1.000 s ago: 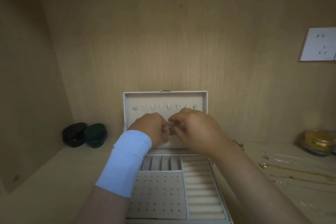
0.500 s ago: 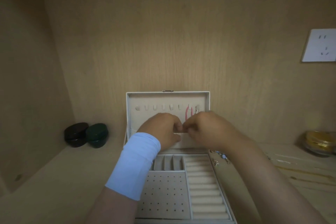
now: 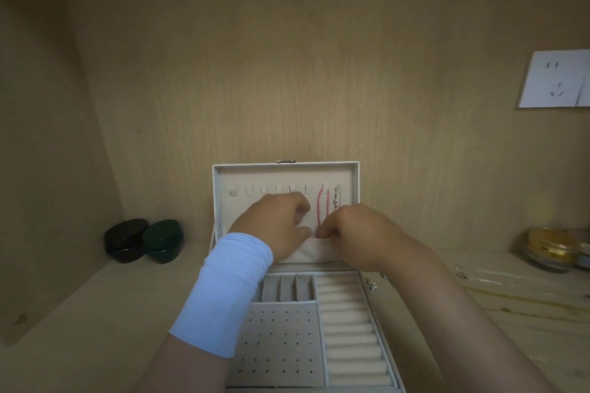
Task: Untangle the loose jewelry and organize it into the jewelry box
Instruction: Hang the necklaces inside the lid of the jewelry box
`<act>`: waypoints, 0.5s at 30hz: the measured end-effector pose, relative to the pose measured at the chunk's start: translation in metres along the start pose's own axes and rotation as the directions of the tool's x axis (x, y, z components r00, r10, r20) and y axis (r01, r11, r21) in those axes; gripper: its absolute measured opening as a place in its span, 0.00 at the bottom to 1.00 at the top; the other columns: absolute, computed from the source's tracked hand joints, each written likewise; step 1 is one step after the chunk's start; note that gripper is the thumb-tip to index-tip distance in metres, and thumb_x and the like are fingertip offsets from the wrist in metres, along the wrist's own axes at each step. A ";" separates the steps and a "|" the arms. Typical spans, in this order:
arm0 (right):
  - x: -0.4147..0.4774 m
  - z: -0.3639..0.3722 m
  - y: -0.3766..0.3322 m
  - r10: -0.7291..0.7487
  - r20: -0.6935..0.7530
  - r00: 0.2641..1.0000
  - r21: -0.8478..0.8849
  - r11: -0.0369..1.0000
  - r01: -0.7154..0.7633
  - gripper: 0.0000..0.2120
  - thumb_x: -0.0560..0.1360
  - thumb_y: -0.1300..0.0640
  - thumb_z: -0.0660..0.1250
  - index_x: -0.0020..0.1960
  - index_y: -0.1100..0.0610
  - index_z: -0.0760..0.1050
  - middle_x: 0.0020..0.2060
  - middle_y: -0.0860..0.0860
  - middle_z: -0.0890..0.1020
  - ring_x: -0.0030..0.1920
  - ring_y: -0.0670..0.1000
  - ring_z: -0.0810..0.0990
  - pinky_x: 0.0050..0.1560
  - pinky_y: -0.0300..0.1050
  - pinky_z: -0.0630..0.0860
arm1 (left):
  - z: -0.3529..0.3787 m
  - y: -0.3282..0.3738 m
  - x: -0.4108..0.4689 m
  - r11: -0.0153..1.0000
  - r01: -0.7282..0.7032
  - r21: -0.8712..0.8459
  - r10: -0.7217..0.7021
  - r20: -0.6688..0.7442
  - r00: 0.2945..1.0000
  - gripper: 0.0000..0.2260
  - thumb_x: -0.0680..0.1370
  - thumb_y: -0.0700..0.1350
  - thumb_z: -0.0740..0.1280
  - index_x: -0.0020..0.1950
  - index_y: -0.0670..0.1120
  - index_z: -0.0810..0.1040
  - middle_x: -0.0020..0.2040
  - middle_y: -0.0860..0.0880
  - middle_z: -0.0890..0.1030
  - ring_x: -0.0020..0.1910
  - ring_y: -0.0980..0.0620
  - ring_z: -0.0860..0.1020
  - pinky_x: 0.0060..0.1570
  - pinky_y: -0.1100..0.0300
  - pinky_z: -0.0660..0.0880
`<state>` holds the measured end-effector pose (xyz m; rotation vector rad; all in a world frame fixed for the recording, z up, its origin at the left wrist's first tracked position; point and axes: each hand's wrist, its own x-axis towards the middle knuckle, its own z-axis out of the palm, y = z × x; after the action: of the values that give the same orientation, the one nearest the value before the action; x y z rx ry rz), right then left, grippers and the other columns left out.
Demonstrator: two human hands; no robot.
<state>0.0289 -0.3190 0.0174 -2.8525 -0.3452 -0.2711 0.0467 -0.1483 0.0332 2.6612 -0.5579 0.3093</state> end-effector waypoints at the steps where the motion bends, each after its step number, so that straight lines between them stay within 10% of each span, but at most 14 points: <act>1: 0.001 0.000 0.001 0.005 0.009 1.000 0.004 1.000 -0.005 0.18 0.73 0.61 0.63 0.55 0.45 0.84 0.54 0.46 0.84 0.55 0.51 0.82 0.55 0.48 0.79 | -0.004 -0.001 0.001 1.000 -0.010 0.010 0.010 -0.027 1.000 0.13 0.74 0.48 0.71 0.59 0.53 0.78 0.53 0.54 0.82 0.54 0.53 0.78 0.59 0.59 0.73; 9: -0.003 -0.010 0.002 -0.002 0.030 1.000 0.092 0.996 0.000 0.11 0.73 0.56 0.66 0.50 0.50 0.86 0.48 0.52 0.86 0.49 0.53 0.83 0.52 0.51 0.81 | 0.022 0.014 -0.004 0.987 -0.050 0.154 0.025 0.161 0.987 0.13 0.75 0.55 0.66 0.57 0.54 0.80 0.53 0.50 0.82 0.52 0.47 0.79 0.55 0.53 0.76; 15: -0.009 -0.026 0.010 -0.022 -0.121 0.992 0.264 0.963 0.054 0.15 0.75 0.64 0.64 0.50 0.49 0.86 0.46 0.44 0.86 0.38 0.33 0.79 0.44 0.30 0.74 | 0.006 0.018 -0.005 0.989 -0.066 0.131 0.080 -0.105 0.991 0.11 0.77 0.54 0.64 0.55 0.55 0.81 0.52 0.53 0.83 0.53 0.50 0.79 0.54 0.54 0.77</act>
<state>0.0190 -0.3376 0.0381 -2.5541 -0.3823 -0.3679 0.0357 -0.1647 0.0322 2.7283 -0.6211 0.5266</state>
